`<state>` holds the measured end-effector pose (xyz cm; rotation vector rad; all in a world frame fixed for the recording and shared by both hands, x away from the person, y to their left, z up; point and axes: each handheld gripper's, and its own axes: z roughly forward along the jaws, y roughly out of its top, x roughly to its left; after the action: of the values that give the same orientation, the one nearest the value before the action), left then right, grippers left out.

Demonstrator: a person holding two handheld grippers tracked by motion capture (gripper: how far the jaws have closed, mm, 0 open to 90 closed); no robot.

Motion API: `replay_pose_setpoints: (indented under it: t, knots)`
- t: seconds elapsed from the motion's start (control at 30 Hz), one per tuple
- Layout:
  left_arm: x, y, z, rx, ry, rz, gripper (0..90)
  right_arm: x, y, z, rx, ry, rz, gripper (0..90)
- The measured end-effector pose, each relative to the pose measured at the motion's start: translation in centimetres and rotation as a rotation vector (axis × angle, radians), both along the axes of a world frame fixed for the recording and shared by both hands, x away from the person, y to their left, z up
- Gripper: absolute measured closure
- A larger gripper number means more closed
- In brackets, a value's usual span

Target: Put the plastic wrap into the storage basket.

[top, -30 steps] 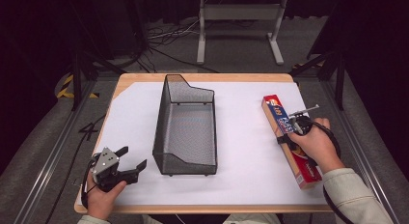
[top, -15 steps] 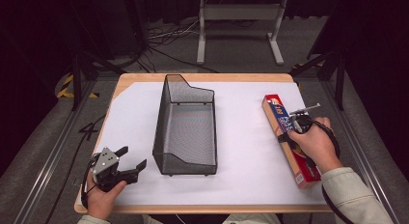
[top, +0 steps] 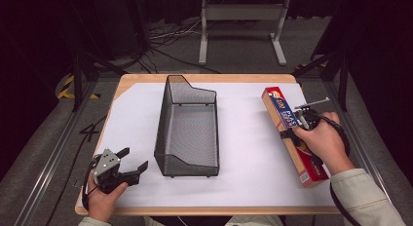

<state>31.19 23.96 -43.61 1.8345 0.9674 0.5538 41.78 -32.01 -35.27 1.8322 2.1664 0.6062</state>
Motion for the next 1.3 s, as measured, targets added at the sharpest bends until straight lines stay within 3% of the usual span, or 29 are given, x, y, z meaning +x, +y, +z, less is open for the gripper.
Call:
replay_pose_setpoints:
  t: [0.5,0.8,1.07,1.3]
  knots:
    - [0.0,0.0,0.0,0.004,-0.001,-0.002,17.2,0.2,0.6,4.4,0.031,-0.066,0.004,39.7]
    - [0.0,0.0,0.0,0.006,-0.001,-0.004,17.1,0.0,1.1,5.6,0.048,-0.073,0.025,39.6]
    - [-0.2,0.2,-0.1,0.008,-0.002,0.005,17.1,-0.1,3.0,6.4,0.05,-0.084,0.068,39.6]
    - [-0.5,0.4,-0.1,0.007,-0.003,0.009,17.1,0.1,5.6,6.8,0.08,-0.093,0.121,39.5]
